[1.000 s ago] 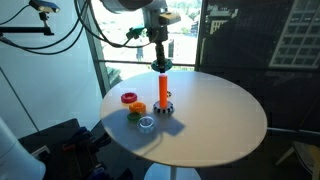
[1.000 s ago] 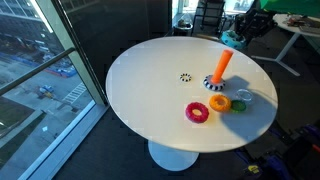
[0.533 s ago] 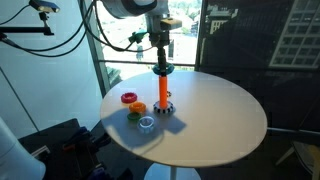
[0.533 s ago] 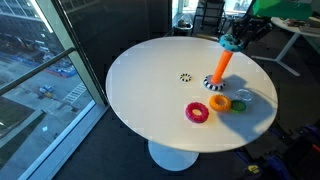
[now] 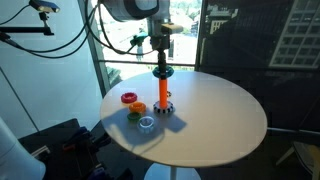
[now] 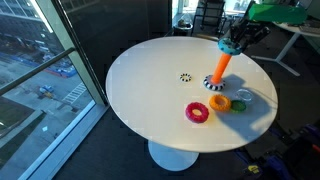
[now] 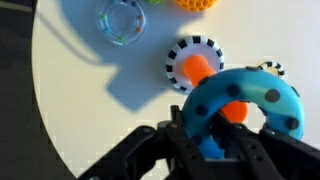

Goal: Slide the ring holder to the right, pick up the blue ring and put it on the ring holder

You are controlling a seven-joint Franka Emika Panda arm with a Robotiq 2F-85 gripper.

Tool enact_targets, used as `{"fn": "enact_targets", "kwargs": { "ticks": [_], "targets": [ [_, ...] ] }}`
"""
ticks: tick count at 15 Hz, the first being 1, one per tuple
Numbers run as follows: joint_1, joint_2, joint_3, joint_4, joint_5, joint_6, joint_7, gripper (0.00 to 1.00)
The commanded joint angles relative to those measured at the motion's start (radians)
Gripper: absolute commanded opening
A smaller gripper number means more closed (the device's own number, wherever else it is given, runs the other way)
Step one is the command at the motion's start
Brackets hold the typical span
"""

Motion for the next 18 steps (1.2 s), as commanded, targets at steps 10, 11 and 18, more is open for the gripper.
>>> {"fn": "enact_targets", "kwargs": {
  "ticks": [10, 11, 18],
  "targets": [
    [0.02, 0.045, -0.021, 0.063, -0.025, -0.052, 0.033, 0.1],
    [0.021, 0.046, -0.021, 0.065, -0.025, -0.055, 0.033, 0.1],
    [0.025, 0.042, -0.023, 0.068, -0.028, -0.084, 0.029, 0.73]
  ]
}}
